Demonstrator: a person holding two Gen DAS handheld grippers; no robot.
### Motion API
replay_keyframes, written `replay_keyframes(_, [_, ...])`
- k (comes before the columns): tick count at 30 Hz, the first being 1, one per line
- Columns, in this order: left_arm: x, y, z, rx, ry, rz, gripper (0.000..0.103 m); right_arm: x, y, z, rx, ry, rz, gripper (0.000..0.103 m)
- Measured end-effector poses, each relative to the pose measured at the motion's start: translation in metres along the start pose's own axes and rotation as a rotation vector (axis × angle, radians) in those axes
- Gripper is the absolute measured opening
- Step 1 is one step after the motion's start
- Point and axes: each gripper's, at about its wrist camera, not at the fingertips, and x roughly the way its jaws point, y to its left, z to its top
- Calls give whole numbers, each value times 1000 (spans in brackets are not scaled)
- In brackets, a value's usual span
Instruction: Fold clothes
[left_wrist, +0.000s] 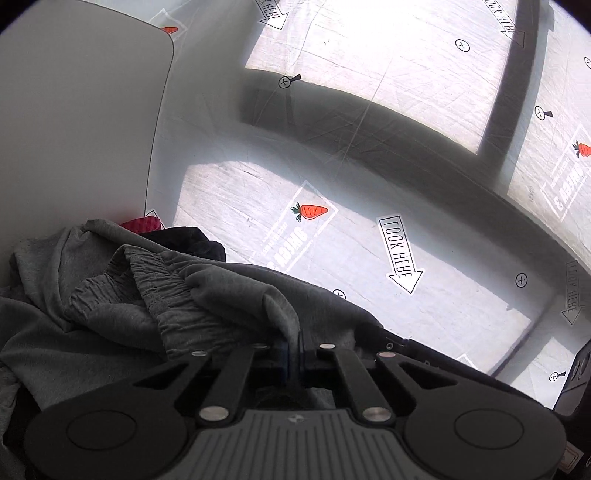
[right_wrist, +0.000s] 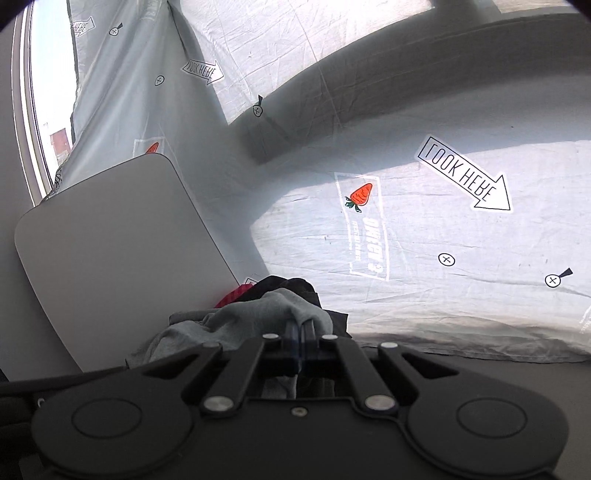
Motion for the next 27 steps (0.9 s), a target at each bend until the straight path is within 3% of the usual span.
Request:
replay_keyframes(8, [-46, -139, -63, 95, 64, -238, 4, -155, -86, -8, 92, -137, -188, 1])
replay_keyframes(16, [-79, -313, -186, 203, 293, -567, 7, -358, -197, -30, 136, -208, -543, 1])
replay_keyframes(18, [-67, -358, -243, 251, 420, -579, 21, -395, -234, -41, 157, -147, -674, 2])
replay_keyframes(20, [-59, -380, -293, 335, 537, -543, 32, -423, -266, -62, 137, -58, -860, 13])
replay_keyframes(22, [-56, -393, -338, 414, 651, -512, 34, -445, -288, -83, 112, 24, -989, 19])
replay_keyframes(24, [-67, -390, -363, 423, 703, -526, 38, -470, -303, -103, 153, 55, -1014, 24])
replay_keyframes(25, [-70, -388, -369, 422, 718, -522, 45, -479, -309, -112, 190, 64, -1000, 26])
replay_keyframes(27, [-69, -380, -377, 425, 736, -467, 48, -485, -315, -127, 231, 96, -962, 31])
